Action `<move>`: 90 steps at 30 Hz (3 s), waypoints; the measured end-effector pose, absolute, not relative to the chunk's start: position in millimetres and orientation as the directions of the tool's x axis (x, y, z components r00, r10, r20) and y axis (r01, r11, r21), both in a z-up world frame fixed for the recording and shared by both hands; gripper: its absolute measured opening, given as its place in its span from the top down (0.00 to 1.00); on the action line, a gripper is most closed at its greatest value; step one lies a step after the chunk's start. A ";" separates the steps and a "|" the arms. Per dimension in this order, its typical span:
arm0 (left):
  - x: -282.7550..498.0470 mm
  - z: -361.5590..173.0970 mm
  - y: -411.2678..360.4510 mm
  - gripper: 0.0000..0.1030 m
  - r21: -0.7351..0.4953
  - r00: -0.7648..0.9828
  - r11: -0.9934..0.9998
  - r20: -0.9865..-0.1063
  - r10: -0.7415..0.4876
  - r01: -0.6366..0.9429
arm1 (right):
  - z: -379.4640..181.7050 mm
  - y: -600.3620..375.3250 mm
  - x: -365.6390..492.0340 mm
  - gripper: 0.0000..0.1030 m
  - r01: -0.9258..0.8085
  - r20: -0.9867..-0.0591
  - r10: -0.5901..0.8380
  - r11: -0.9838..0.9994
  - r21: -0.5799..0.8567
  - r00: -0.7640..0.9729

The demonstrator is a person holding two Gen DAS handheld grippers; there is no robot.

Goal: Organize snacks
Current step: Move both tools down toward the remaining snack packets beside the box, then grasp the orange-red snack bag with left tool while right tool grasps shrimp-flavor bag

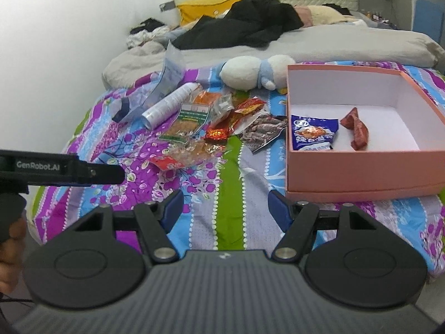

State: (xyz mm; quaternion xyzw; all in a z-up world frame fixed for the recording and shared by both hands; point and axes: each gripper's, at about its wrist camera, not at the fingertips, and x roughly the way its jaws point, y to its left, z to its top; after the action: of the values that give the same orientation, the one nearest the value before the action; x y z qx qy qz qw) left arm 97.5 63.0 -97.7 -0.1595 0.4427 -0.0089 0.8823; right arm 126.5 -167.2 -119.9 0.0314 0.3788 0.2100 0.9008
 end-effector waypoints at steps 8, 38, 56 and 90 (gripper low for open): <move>140.7 -134.6 86.0 0.20 -0.295 0.563 0.939 -0.813 -0.149 -0.178 | -131.8 -134.7 172.2 0.33 -0.414 -0.703 0.392 0.898 0.150 0.593; 244.0 -253.1 151.7 0.47 -0.528 0.505 0.793 -0.795 -0.335 -0.305 | -263.6 -87.7 315.7 0.50 -0.044 -0.777 0.139 0.989 0.142 0.614; 222.1 -253.5 141.2 0.93 -0.567 0.579 0.719 -0.765 -0.281 -0.401 | -254.6 -95.3 316.6 0.86 -0.009 -0.717 0.167 0.976 0.219 0.677; 70.2 -228.4 101.6 0.92 -0.500 0.528 0.763 -0.812 -0.248 -0.410 | -225.0 -123.6 131.8 0.91 -0.177 -0.794 0.349 0.937 0.301 0.497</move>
State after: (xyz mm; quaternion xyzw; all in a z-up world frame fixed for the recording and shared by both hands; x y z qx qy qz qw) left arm 70.2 101.6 -228.4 -0.3405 0.4831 0.0504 0.8051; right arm 131.8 -123.6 -225.0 0.0900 0.4774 0.1530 0.8606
